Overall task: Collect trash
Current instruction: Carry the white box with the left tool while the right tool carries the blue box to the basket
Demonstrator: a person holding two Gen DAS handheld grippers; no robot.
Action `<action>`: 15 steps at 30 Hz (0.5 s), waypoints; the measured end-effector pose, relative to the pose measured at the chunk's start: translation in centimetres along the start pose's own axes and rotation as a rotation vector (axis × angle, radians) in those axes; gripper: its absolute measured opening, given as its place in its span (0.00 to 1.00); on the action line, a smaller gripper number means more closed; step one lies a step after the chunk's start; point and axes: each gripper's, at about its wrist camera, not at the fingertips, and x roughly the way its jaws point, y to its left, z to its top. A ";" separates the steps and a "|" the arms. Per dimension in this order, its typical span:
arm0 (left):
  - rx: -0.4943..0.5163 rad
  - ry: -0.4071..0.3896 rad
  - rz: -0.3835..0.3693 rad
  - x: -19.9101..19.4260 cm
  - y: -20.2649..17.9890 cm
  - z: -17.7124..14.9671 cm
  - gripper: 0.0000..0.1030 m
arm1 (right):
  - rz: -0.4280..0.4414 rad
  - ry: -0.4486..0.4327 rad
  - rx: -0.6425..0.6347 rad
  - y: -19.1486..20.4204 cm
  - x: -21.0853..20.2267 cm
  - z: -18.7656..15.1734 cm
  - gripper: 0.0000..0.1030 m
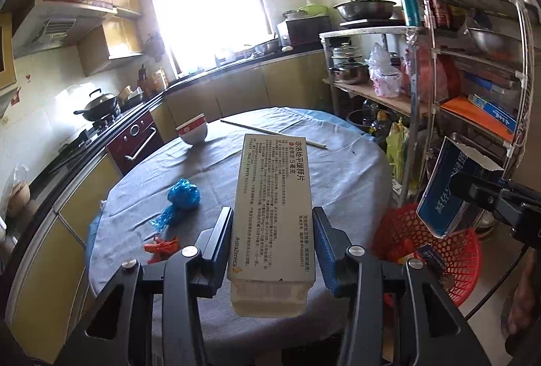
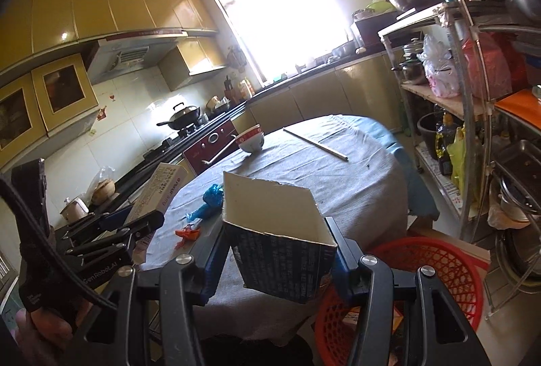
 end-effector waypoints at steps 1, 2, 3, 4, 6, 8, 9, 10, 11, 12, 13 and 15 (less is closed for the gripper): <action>0.005 -0.001 -0.003 0.0 -0.3 0.1 0.46 | -0.004 -0.005 0.002 -0.2 -0.3 0.0 0.55; 0.012 -0.002 -0.008 0.0 -0.6 0.2 0.46 | -0.006 -0.007 0.005 -0.4 -0.6 0.0 0.55; 0.018 -0.002 -0.012 0.0 -1.0 0.3 0.46 | -0.008 -0.009 0.010 -0.6 -0.8 0.0 0.55; 0.023 -0.002 -0.016 0.0 -1.3 0.4 0.46 | -0.012 -0.012 0.013 -0.9 -1.1 0.0 0.55; 0.038 -0.004 -0.022 0.1 -2.0 0.6 0.46 | -0.018 -0.016 0.023 -1.4 -1.4 -0.1 0.55; 0.049 -0.002 -0.033 0.4 -2.7 0.8 0.46 | -0.021 -0.014 0.037 -2.0 -1.6 -0.3 0.55; 0.055 -0.001 -0.037 0.5 -3.1 0.9 0.46 | -0.028 -0.013 0.042 -2.3 -1.7 -0.4 0.55; 0.061 0.000 -0.041 0.6 -3.4 0.9 0.46 | -0.031 -0.010 0.047 -2.6 -1.7 -0.5 0.55; 0.070 0.001 -0.045 0.8 -3.7 1.0 0.46 | -0.032 -0.006 0.056 -2.9 -1.7 -0.5 0.55; 0.077 0.002 -0.049 1.0 -4.1 1.1 0.46 | -0.034 -0.005 0.062 -3.2 -1.7 -0.5 0.55; 0.083 0.005 -0.055 1.1 -4.4 1.1 0.46 | -0.042 -0.005 0.069 -3.6 -1.7 -0.6 0.55; 0.096 0.009 -0.067 1.6 -5.0 1.2 0.46 | -0.049 0.001 0.084 -4.3 -1.6 -0.7 0.55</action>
